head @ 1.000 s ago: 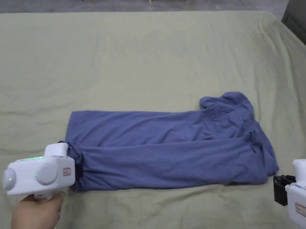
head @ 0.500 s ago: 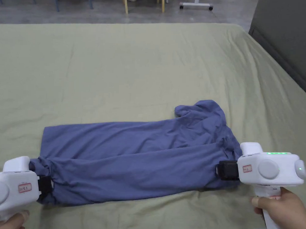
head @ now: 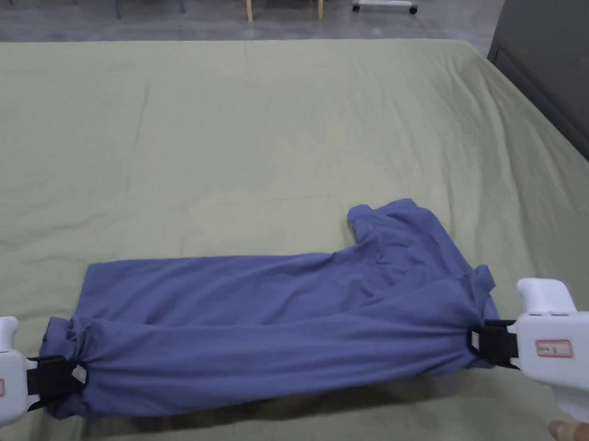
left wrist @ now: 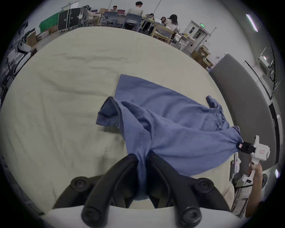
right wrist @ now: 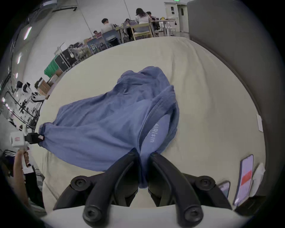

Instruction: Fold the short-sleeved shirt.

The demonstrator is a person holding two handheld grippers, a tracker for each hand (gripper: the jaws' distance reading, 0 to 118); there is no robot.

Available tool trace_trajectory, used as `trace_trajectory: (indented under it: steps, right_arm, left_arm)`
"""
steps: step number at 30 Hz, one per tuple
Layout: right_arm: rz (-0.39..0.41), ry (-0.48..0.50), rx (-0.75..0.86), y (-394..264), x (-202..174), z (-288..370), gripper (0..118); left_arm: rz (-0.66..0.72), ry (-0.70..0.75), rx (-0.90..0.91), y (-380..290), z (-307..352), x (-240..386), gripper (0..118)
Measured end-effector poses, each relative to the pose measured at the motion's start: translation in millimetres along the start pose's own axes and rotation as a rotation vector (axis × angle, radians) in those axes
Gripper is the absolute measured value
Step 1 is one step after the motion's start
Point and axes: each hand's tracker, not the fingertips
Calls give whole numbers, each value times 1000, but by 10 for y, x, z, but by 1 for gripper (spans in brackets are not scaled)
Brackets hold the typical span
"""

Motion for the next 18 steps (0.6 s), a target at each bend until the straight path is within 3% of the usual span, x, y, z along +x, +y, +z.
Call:
trace_trajectory:
  steps: [4, 8, 10, 13, 16, 17, 18]
  right_arm:
    - [-73, 25, -56, -365, 29, 103, 11]
    - [-85, -30, -119, -672, 58, -149, 11]
    - [-31, -62, -157, -741, 63, -382, 11]
    - [-43, -58, -170, -727, 114, -592, 11]
    - [-4, -67, -198, -647, 78, -567, 12]
    - [1, -64, -202, -639, 86, -568, 17]
    - [-2, -57, -206, -623, 111, -560, 35]
  left_arm:
    - [-16, 1, -29, -229, 125, -59, 5]
    - [-68, 66, -102, -502, -54, -72, 5]
    - [-88, 110, -150, -556, -282, -101, 5]
    - [-54, 102, -142, -517, -553, -251, 5]
    - [-54, 124, -138, -483, -530, -183, 5]
    - [-82, 138, -135, -492, -529, -159, 5]
    - [-83, 140, -133, -502, -528, -152, 13]
